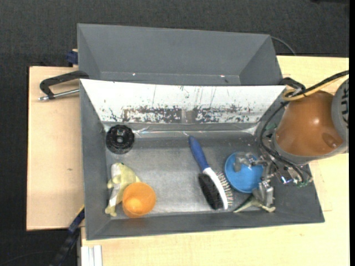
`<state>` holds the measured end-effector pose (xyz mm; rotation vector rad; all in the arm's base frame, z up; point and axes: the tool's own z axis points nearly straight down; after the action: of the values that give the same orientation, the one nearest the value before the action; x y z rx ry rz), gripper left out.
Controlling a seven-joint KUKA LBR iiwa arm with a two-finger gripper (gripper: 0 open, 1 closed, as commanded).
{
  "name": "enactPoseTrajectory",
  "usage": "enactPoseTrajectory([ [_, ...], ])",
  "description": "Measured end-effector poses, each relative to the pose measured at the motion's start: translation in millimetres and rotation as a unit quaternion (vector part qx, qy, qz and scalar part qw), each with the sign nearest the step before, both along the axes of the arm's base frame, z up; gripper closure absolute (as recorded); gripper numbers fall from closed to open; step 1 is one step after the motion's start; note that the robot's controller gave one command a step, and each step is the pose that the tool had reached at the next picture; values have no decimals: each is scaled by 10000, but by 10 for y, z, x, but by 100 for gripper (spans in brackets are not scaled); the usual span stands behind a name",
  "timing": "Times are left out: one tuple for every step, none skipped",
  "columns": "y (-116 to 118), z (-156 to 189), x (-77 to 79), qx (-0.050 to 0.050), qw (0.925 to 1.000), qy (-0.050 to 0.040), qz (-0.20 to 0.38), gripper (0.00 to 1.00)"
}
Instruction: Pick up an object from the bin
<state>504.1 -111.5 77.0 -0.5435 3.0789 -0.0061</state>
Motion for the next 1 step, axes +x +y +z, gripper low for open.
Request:
enactPoseTrajectory([
  [-52,31,-51,-30,9999,155,-9,100],
])
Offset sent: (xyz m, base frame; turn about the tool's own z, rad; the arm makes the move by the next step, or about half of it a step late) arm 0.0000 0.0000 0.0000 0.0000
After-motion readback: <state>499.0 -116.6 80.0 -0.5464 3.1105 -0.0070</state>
